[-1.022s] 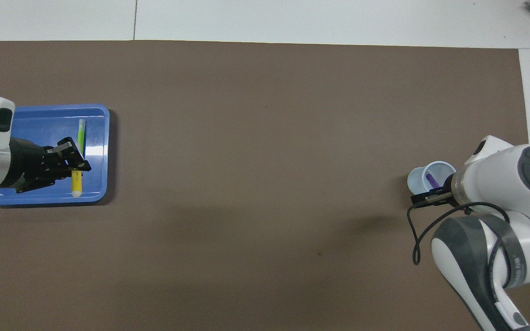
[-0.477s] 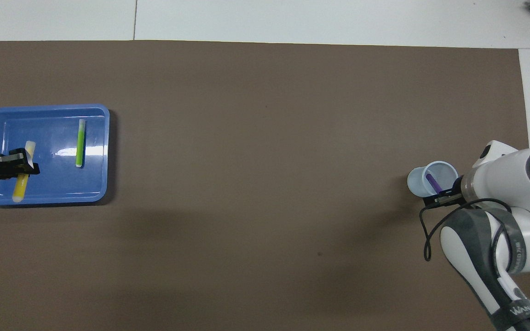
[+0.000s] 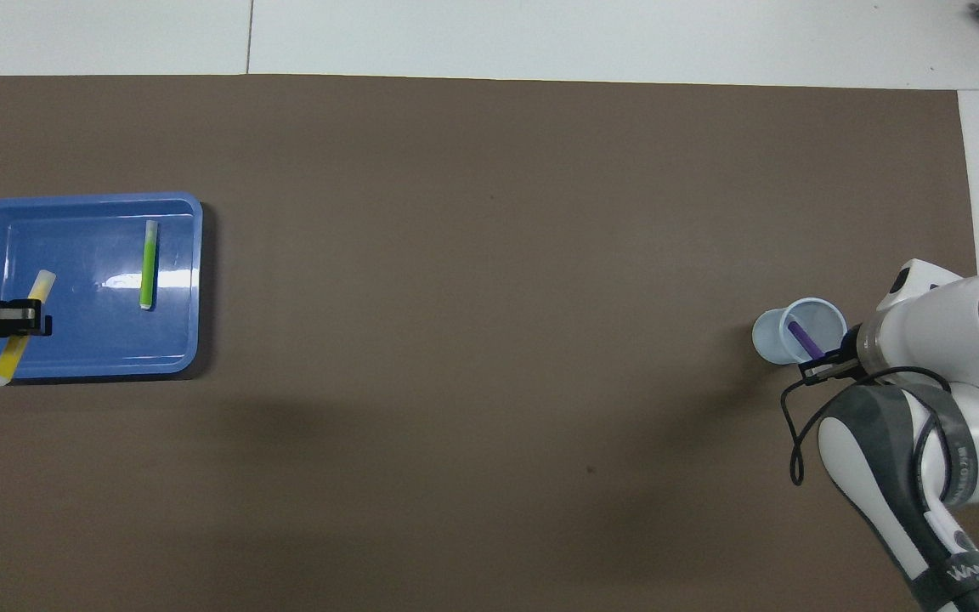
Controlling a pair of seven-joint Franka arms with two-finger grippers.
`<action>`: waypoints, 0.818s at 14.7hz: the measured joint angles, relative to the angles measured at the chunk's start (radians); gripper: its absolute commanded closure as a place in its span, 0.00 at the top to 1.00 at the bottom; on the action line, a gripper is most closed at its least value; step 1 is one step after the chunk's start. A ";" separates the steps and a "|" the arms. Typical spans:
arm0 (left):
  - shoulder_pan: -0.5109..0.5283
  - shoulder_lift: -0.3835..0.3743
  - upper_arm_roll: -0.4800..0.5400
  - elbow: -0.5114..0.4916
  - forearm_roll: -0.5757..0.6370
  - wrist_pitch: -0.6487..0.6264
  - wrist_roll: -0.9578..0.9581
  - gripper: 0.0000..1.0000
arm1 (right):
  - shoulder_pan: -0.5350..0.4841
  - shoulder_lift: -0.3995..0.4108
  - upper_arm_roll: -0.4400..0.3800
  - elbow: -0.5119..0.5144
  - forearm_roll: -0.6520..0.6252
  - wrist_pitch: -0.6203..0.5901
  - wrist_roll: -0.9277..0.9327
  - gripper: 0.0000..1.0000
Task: Right arm passes pens to left for tray arrangement
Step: 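Lower the yellow pen into the blue tray with the left gripper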
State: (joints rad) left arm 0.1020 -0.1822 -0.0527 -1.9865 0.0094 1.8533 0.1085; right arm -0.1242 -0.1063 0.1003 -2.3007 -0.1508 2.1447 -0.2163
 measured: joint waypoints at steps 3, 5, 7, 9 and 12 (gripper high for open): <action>0.012 0.000 0.000 0.000 0.006 0.001 0.067 0.00 | 0.000 0.000 0.000 0.000 0.000 0.001 -0.004 0.00; 0.035 0.002 0.001 -0.003 0.007 0.014 0.095 0.00 | 0.000 0.000 0.000 0.000 0.000 0.001 -0.005 0.00; 0.065 0.009 0.001 -0.025 0.007 0.061 0.113 0.00 | 0.000 0.000 0.000 0.003 0.000 0.001 -0.027 0.00; 0.092 0.045 0.001 -0.053 0.007 0.132 0.129 0.00 | -0.001 0.000 -0.001 0.020 0.000 -0.003 -0.087 0.00; 0.097 0.110 0.000 -0.060 0.007 0.226 0.130 0.00 | -0.001 -0.002 0.001 0.091 0.000 -0.105 -0.119 0.00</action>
State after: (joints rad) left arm 0.1993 -0.0718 -0.0525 -2.0464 0.0164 2.0791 0.2380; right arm -0.1252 -0.1080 0.1008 -2.2101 -0.1510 2.0394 -0.3354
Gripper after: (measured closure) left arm 0.815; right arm 0.828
